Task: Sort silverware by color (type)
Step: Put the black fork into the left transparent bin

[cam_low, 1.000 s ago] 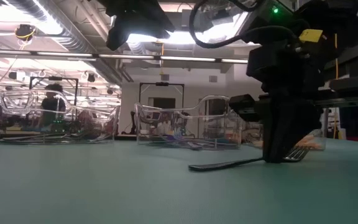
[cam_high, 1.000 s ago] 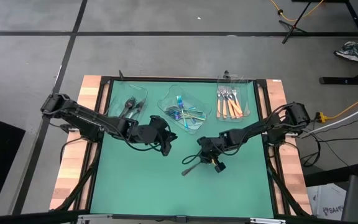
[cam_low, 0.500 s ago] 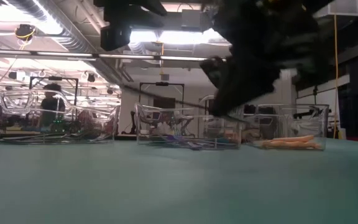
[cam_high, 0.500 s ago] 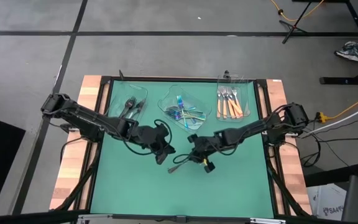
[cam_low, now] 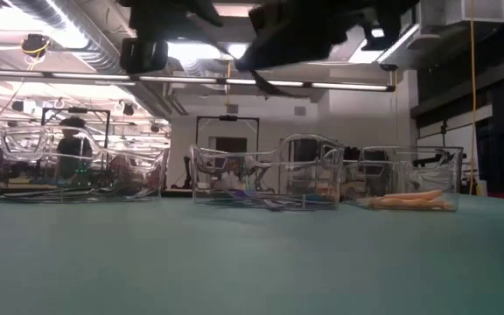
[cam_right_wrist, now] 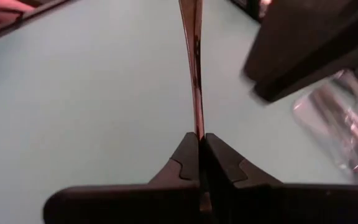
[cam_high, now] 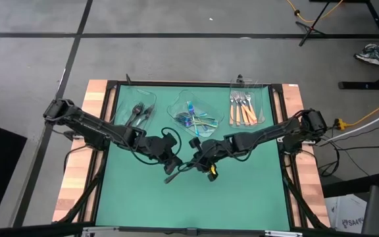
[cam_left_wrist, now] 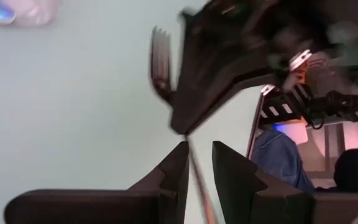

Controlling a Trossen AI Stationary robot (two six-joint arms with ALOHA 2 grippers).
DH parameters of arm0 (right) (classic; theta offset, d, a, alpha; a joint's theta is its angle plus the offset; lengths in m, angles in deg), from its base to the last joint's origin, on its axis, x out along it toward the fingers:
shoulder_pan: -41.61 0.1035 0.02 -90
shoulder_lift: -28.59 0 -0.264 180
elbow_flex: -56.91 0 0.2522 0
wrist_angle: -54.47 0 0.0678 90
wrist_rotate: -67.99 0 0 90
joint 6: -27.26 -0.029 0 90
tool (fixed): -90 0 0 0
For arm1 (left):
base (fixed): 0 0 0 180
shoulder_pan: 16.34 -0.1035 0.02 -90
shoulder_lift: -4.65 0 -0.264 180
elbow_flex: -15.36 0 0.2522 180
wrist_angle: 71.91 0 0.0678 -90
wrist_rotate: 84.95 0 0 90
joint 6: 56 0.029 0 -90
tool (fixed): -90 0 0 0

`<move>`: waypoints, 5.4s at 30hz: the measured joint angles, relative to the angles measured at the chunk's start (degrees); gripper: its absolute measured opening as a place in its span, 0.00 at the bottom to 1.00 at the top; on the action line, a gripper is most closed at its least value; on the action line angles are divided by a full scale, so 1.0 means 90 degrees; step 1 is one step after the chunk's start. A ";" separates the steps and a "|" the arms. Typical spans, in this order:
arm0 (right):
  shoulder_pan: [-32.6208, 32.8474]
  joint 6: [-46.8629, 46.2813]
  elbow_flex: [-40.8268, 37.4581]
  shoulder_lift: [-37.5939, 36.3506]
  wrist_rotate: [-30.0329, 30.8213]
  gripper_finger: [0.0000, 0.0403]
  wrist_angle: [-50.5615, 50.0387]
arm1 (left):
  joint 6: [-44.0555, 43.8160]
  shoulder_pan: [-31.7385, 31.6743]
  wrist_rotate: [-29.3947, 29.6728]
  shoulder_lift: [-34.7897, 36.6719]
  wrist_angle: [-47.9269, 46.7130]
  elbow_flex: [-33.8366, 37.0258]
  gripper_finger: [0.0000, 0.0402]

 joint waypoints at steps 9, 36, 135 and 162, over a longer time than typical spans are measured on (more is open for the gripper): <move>0.0000 0.0854 0.0350 -0.0007 0.0456 0.00 0.0006 | -0.0746 0.0000 -0.0326 0.0000 -0.0119 0.0002 0.16; 0.0000 0.0888 0.0352 -0.0015 0.0772 0.00 -0.0008 | -0.1280 0.0000 -0.0967 0.0000 -0.0130 0.0002 0.15; 0.0459 -0.2628 -0.3290 -0.8395 0.1095 0.26 -0.1418 | 0.2281 -0.3651 0.2374 0.2669 -0.4466 0.2625 0.00; 0.0459 -0.3665 -0.6656 -1.0911 0.1249 0.26 0.0777 | 0.2455 -0.4702 0.1797 0.2669 -0.4094 0.3327 0.02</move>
